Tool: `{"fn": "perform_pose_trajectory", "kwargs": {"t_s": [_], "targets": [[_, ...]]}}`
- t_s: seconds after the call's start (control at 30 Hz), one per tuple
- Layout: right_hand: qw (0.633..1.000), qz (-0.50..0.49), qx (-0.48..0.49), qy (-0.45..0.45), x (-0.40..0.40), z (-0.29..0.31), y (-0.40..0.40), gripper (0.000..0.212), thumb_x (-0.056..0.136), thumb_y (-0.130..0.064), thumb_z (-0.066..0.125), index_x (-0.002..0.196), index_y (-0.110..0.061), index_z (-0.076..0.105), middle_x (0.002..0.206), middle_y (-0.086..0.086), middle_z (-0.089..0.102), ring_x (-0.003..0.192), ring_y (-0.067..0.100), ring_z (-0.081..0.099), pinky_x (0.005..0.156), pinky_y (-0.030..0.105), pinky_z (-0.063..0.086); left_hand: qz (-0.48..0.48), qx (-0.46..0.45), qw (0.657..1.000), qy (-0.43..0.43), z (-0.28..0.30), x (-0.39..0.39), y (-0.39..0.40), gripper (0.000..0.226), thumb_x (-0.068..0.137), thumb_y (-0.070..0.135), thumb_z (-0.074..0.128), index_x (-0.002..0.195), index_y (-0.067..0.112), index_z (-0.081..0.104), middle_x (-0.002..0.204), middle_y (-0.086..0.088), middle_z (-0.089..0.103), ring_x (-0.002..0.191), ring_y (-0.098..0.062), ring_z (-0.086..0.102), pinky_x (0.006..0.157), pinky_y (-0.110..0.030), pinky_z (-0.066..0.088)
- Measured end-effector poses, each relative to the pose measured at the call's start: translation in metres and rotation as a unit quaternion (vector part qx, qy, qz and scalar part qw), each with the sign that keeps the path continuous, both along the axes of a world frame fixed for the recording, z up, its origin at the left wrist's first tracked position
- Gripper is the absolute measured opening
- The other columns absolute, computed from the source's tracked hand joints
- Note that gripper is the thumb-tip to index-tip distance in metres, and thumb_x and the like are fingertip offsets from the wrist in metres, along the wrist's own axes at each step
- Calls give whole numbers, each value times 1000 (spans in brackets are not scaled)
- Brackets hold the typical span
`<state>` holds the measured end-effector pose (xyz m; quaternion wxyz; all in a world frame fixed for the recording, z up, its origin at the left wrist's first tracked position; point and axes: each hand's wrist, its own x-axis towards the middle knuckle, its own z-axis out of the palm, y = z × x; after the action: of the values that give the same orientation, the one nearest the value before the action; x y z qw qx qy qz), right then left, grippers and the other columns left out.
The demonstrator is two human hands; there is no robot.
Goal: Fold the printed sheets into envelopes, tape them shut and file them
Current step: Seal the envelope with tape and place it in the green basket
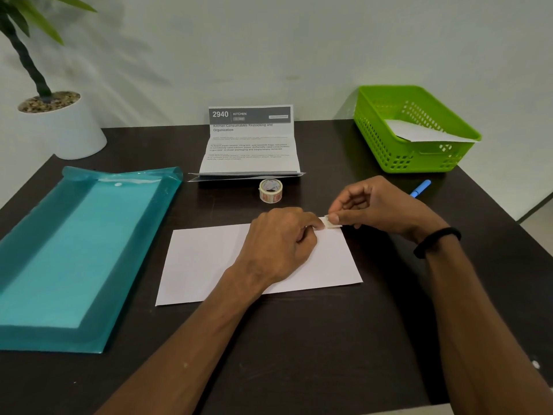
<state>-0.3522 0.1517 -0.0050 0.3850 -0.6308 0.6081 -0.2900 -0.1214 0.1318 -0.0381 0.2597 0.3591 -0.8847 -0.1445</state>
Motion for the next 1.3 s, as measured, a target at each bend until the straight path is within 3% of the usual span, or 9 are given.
{"fn": "perform_pose_trajectory", "kwargs": {"t_s": [0.07, 0.2, 0.37, 0.57, 0.73, 0.87, 1.07, 1.2, 1.3], "targets": [[1000, 4, 7, 6, -1, -1, -1, 12, 83, -16, 87, 93, -12, 81, 90, 3, 81, 85, 21, 76, 76, 32, 61, 4, 1, 1000, 2, -1, 0, 0, 24, 97, 25, 61, 116, 29, 76, 99, 8, 73, 84, -13, 63, 79, -40, 57], [1000, 7, 5, 12, -1, -2, -2, 14, 80, -15, 89, 92, -12, 82, 91, 4, 82, 94, 28, 77, 91, 39, 62, 3, -11, 1000, 10, -2, 0, 1, 25, 96, 24, 62, 115, 32, 75, 83, 15, 62, 72, -8, 51, 69, -32, 52], [1000, 11, -8, 6, 2, -2, -1, 17, 79, -15, 89, 93, -10, 82, 91, 5, 82, 94, 30, 77, 90, 37, 62, -12, -12, 1000, -7, 0, 0, 2, 33, 99, 25, 60, 126, 38, 73, 78, 13, 56, 70, -10, 51, 63, -30, 43], [999, 5, -25, 21, 4, -3, -1, 12, 81, -17, 88, 90, -14, 82, 88, 4, 81, 86, 26, 77, 89, 49, 61, -13, -10, 1000, -4, 1, 0, 3, 34, 99, 25, 58, 127, 37, 73, 76, 13, 52, 70, -10, 49, 63, -30, 40], [999, 10, -38, 33, 5, -4, -3, 10, 82, -19, 88, 89, -18, 82, 86, 2, 81, 89, 37, 74, 86, 52, 60, -9, -8, 1000, -11, 1, 0, 3, 34, 99, 27, 57, 128, 38, 72, 76, 12, 51, 71, -12, 50, 64, -29, 35], [999, 14, -38, 32, 5, -5, -4, 13, 79, -20, 90, 89, -17, 82, 86, 1, 80, 86, 32, 75, 85, 43, 62, -7, -6, 1000, -15, 2, -1, 3, 34, 99, 27, 57, 128, 38, 71, 76, 12, 48, 71, -11, 46, 65, -29, 33], [998, 13, -20, 54, 8, -5, -6, 12, 79, -17, 91, 87, -16, 81, 82, -1, 79, 67, 3, 65, 65, 17, 52, -4, -4, 1000, -25, 2, -2, 3, 33, 99, 26, 57, 126, 38, 73, 79, 11, 51, 73, -12, 49, 65, -33, 41], [997, 8, -21, 73, 9, -5, -7, 12, 79, -17, 91, 86, -17, 80, 80, -3, 78, 63, 0, 64, 61, 13, 50, -4, -9, 1000, -28, 1, -2, 3, 31, 99, 27, 58, 123, 38, 74, 79, 12, 51, 73, -13, 50, 66, -37, 47], [996, 10, -23, 89, 10, -5, -8, 12, 80, -18, 91, 84, -18, 80, 78, -4, 78, 62, 0, 62, 60, 14, 48, -3, -20, 999, -29, 1, -3, 3, 30, 99, 27, 58, 122, 37, 75, 79, 13, 49, 73, -11, 47, 64, -33, 41]]}}
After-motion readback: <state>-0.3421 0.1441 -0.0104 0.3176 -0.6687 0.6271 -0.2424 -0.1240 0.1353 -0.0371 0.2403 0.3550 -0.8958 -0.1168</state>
